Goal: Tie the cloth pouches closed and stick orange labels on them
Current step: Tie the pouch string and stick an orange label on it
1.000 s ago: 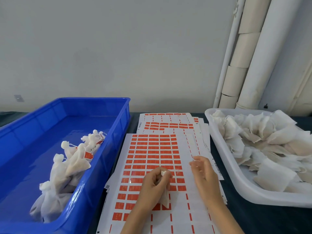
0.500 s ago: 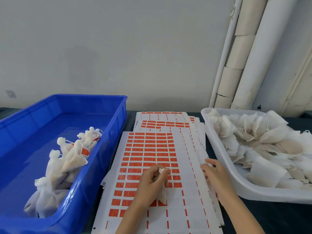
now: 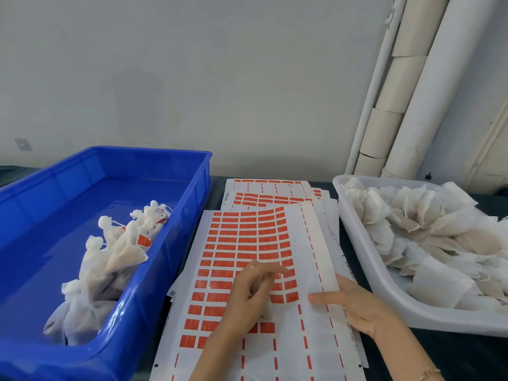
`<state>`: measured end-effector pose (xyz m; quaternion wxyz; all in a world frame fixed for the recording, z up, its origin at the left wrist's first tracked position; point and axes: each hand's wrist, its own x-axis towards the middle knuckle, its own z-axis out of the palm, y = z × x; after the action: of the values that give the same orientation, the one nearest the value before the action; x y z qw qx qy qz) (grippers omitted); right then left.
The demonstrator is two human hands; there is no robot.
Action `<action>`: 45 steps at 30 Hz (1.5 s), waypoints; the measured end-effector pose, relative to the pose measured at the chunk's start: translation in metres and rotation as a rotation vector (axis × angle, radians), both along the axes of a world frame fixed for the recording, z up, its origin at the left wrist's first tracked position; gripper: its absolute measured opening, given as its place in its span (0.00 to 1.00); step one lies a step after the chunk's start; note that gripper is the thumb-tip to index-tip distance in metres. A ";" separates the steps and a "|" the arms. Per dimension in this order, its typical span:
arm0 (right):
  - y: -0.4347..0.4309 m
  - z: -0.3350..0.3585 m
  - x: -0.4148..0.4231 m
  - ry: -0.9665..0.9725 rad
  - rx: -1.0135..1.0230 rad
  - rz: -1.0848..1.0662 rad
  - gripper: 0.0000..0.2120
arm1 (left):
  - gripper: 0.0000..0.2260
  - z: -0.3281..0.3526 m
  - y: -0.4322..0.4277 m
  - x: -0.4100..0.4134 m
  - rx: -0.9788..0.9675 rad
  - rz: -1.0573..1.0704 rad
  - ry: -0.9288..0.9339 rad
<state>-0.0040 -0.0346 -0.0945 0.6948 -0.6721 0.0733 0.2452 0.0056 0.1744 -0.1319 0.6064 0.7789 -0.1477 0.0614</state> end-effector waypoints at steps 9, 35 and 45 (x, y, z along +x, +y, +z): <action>-0.005 -0.012 0.001 0.051 0.130 -0.026 0.32 | 0.13 -0.002 -0.001 -0.004 0.318 -0.070 0.040; 0.014 -0.004 0.005 0.128 -0.045 -0.134 0.21 | 0.18 -0.013 -0.004 -0.001 0.297 -0.062 -0.110; 0.011 -0.008 0.006 0.120 0.029 -0.137 0.22 | 0.16 -0.010 -0.005 -0.005 0.310 -0.069 -0.212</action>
<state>0.0024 -0.0232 -0.1022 0.7141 -0.6394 0.1570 0.2378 0.0001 0.1697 -0.1419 0.4619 0.8467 -0.2451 0.0987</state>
